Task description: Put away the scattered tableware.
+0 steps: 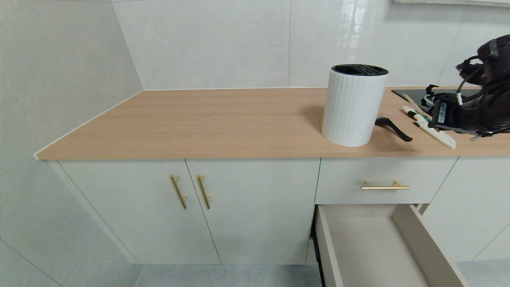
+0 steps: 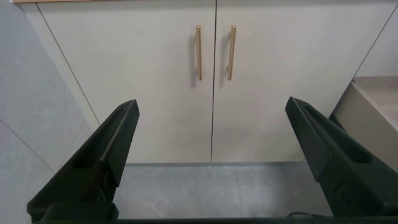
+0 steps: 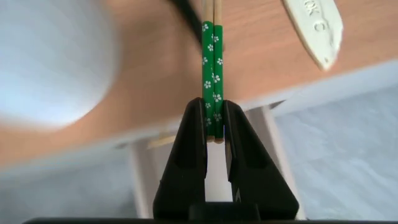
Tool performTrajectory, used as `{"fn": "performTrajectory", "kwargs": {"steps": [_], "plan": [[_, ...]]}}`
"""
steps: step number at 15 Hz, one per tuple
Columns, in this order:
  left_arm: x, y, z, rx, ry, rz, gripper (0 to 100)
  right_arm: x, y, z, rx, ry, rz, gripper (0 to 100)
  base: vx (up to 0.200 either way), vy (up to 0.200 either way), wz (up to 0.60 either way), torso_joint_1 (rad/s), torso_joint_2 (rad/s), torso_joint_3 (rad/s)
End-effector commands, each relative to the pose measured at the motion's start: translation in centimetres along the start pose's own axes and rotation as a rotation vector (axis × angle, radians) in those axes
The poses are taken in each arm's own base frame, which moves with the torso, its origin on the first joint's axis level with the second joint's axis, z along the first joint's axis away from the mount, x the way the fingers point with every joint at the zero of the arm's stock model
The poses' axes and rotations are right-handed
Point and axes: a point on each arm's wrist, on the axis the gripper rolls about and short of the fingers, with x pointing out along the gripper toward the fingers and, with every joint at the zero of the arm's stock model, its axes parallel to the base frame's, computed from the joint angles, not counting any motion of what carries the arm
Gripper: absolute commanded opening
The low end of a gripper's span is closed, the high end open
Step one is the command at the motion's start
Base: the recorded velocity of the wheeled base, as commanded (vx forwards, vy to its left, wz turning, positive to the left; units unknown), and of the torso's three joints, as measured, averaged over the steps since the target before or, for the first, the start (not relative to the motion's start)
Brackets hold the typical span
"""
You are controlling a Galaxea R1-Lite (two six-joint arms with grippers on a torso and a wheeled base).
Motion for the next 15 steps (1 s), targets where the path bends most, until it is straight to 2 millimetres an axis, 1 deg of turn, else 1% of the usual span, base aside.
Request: {"fn": "performTrajectory", "kwargs": {"steps": [1, 2, 3, 4, 5, 7, 9, 12, 15], "plan": [[0.0, 0.0, 0.0, -0.001, 0.001, 0.000, 100, -10.1, -1.0, -2.3, -0.006, -0.058, 0.191, 0, 0.000, 0.000, 0.00, 0.000, 0.00, 0.000], [0.0, 0.0, 0.0, -0.001, 0.001, 0.000, 100, -12.3, -1.4, -3.3, -0.010, -0.044, 0.252, 0, 0.000, 0.000, 0.00, 0.000, 0.00, 0.000], [0.0, 0.0, 0.0, -0.001, 0.001, 0.000, 100, -13.7, -1.5, -3.9, -0.013, -0.038, 0.319, 0, 0.000, 0.000, 0.00, 0.000, 0.00, 0.000], [0.0, 0.0, 0.0, -0.001, 0.001, 0.000, 100, -15.9, -1.9, -5.3, -0.013, -0.005, 0.431, 0, 0.000, 0.000, 0.00, 0.000, 0.00, 0.000], [0.0, 0.0, 0.0, -0.001, 0.001, 0.000, 100, -17.1, -2.2, -6.1, -0.015, 0.028, 0.466, 0, 0.000, 0.000, 0.00, 0.000, 0.00, 0.000], [0.0, 0.0, 0.0, -0.001, 0.001, 0.000, 100, -18.1, -2.4, -7.8, -0.034, 0.126, 0.475, 0, 0.000, 0.000, 0.00, 0.000, 0.00, 0.000], [0.0, 0.0, 0.0, -0.001, 0.001, 0.000, 100, -18.1, -2.6, -9.6, -0.060, 0.207, 0.473, 0, 0.000, 0.000, 0.00, 0.000, 0.00, 0.000], [0.0, 0.0, 0.0, -0.001, 0.001, 0.000, 100, -17.8, -2.9, -10.7, -0.087, 0.278, 0.453, 0, 0.000, 0.000, 0.00, 0.000, 0.00, 0.000], [0.0, 0.0, 0.0, -0.001, 0.001, 0.000, 100, -12.7, -1.8, -11.7, -0.098, 0.551, 0.374, 0, 0.000, 0.000, 0.00, 0.000, 0.00, 0.000]]}}
